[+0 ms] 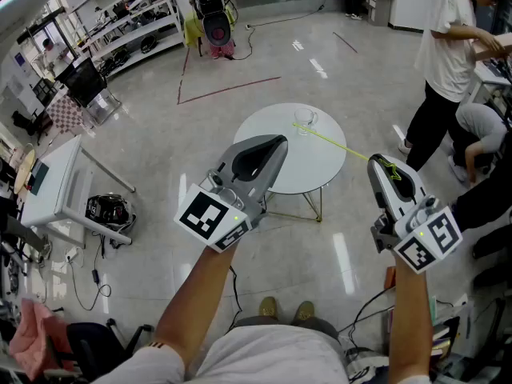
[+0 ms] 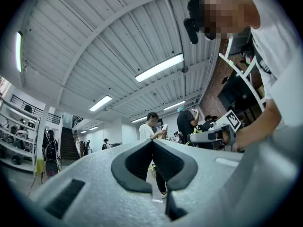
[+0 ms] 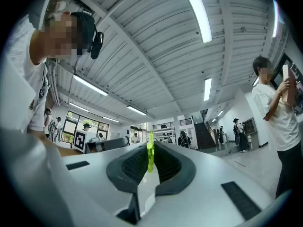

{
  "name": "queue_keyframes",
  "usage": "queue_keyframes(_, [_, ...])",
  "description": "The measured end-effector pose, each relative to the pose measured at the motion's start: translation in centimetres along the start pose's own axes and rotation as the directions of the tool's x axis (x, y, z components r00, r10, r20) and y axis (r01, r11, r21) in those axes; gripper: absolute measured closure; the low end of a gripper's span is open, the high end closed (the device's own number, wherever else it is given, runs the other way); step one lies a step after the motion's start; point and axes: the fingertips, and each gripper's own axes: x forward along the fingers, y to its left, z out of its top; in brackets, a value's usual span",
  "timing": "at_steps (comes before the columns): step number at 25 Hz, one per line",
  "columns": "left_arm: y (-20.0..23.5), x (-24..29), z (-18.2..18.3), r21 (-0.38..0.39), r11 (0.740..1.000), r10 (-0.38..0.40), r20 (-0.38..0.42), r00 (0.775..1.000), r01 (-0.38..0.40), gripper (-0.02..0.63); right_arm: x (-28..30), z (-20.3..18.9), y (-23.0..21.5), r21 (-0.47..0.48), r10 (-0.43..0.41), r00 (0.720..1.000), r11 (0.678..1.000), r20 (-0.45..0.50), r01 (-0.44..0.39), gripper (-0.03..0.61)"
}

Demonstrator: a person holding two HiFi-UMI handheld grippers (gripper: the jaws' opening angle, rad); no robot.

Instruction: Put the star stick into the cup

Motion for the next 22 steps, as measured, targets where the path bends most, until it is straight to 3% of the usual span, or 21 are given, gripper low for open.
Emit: queue_keyframes(22, [-0.7, 2.0, -1.0, -0.006, 0.997, 0.078, -0.017, 0.997, -0.079, 0.598, -1.8, 0.8, -3.5, 0.012, 0.03, 0.999, 0.999, 0.011, -0.03, 0.555])
